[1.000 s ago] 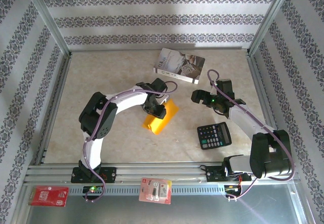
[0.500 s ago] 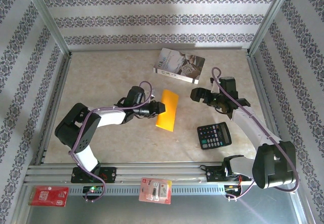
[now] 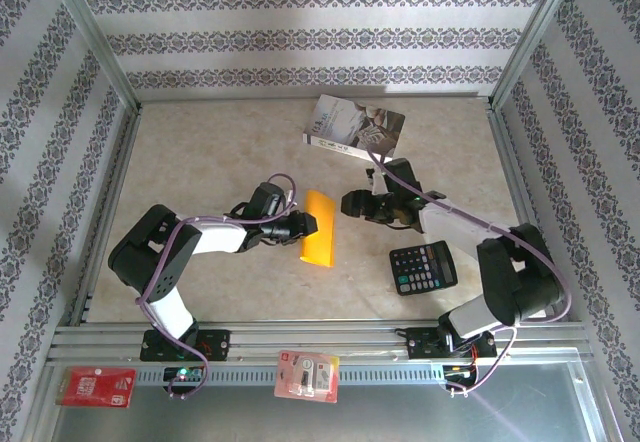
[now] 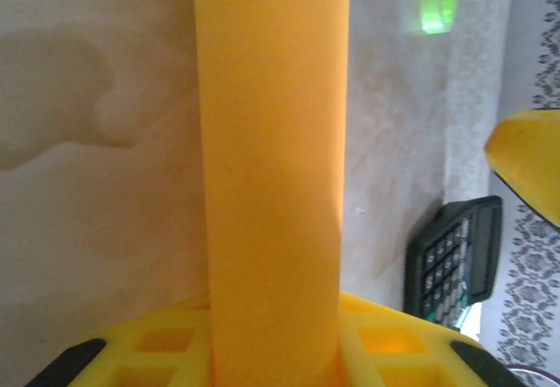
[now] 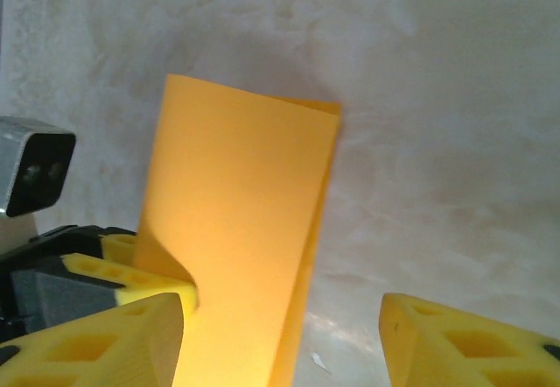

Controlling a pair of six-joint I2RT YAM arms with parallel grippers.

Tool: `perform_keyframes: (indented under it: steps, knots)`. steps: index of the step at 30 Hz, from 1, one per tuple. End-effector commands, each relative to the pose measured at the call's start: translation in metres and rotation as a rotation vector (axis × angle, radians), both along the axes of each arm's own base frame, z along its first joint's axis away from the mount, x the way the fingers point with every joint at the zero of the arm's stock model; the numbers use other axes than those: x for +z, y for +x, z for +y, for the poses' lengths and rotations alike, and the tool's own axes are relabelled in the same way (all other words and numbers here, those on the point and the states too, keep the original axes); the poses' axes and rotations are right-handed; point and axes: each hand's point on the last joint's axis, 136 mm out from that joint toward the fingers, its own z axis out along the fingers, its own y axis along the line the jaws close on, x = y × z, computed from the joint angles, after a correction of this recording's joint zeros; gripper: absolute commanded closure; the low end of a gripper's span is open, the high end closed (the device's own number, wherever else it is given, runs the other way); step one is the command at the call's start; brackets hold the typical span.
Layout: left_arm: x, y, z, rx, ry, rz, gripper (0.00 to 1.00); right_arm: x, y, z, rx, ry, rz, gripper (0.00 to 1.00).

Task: Fold a paper plane with a square sheet of paper (pick it up from the middle)
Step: First fold the square sheet of paper in half at the center of the table.

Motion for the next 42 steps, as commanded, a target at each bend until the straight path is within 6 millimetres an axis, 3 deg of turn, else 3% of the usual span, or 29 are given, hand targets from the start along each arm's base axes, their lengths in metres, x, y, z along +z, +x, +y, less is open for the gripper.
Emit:
perform_keyframes:
  steps: [1,10,20,31,42]
  knots:
    - [-0.021,-0.007,0.012,-0.011,0.130,-0.005,0.70,0.002,0.009,0.022,-0.009,0.074,-0.010,0.47]
    - [-0.038,-0.012,0.018,-0.002,0.235,-0.017,0.69,-0.026,0.022,0.050,0.023,0.076,0.040,0.62]
    - [-0.045,-0.016,0.019,-0.013,0.276,-0.014,0.67,-0.055,0.029,0.055,0.026,0.044,0.088,0.67]
    - [-0.041,-0.019,0.032,-0.036,0.376,-0.023,0.47,-0.069,0.035,0.058,0.035,0.028,0.102,0.71]
    - [-0.029,-0.017,0.033,-0.078,0.417,-0.034,0.36,-0.073,0.036,0.062,0.053,0.035,0.112,0.75]
